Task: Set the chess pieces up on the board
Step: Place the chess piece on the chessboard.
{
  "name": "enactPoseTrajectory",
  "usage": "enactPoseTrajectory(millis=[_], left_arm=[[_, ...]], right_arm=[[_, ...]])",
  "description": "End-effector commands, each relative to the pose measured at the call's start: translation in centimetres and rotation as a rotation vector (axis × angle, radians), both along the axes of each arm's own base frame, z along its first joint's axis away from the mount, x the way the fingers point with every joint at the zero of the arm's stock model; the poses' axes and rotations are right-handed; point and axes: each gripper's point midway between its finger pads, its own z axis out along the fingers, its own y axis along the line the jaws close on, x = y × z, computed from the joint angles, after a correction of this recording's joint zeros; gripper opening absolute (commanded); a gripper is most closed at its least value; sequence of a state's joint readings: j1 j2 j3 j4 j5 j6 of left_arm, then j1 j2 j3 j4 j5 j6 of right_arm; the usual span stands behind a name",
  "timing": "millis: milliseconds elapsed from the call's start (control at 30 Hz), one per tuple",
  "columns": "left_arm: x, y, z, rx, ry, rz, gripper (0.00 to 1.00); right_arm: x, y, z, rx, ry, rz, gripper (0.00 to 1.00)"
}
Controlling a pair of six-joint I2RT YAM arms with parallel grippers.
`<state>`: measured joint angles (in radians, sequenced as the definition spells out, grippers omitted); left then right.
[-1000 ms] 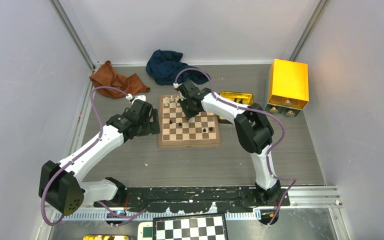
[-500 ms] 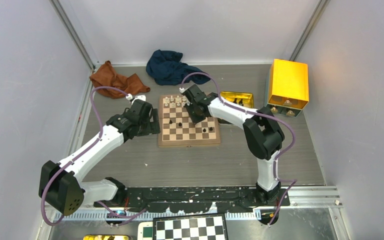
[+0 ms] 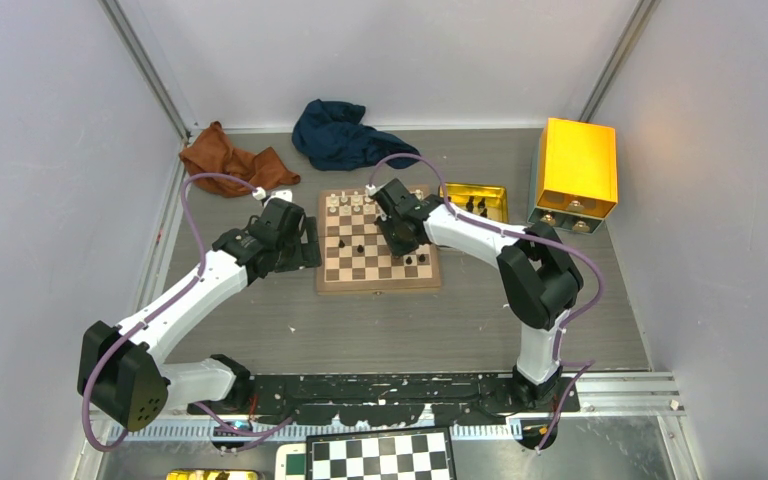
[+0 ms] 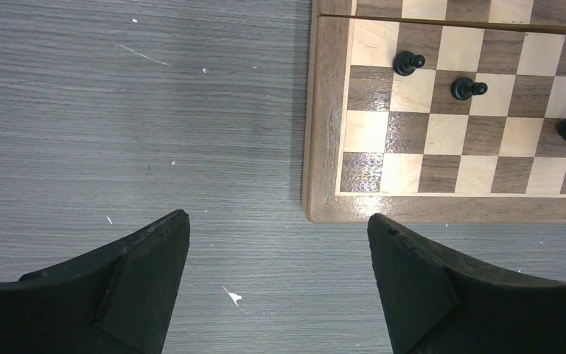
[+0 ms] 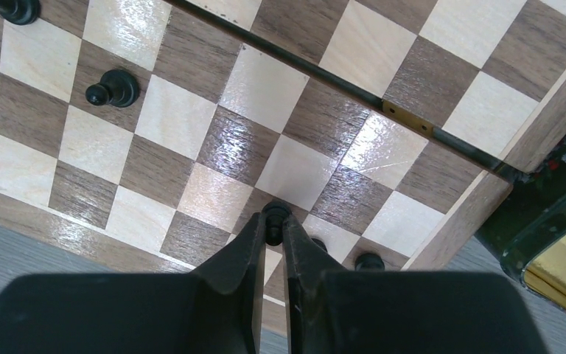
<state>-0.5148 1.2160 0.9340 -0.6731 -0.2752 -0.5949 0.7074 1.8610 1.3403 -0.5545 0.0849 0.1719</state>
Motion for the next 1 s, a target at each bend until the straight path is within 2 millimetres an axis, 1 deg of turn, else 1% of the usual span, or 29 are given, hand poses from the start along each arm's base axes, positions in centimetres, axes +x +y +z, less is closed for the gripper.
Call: enactPoseTrajectory(millis=[0, 233, 767, 900, 967], left_arm=[[1.1, -0.6, 1.5, -0.047, -0.058, 0.009, 0.91], [1.0, -0.6, 1.3, -0.047, -0.055, 0.01, 0.91], [1.3, -0.8, 1.3, -0.045, -0.052, 0.005, 0.91], [1.3, -0.8, 1.3, -0.044, -0.05, 0.002, 0.91], [1.3, -0.8, 1.3, -0.041, -0.05, 0.001, 0.91]], right_arm=[[0.4, 0.9, 2.9, 0.058, -0.072, -0.003, 0.09], [0.0, 1.1, 2.7, 0.055, -0.066, 0.004, 0.09], [-0.7, 0.6, 1.9, 0.042, -0.048, 0.001, 0.1], [-0.7, 0.7, 1.8, 0.041, -0.046, 0.003, 0.13], [-0.7, 0.7, 1.7, 0.04, -0.043, 0.005, 0.18]])
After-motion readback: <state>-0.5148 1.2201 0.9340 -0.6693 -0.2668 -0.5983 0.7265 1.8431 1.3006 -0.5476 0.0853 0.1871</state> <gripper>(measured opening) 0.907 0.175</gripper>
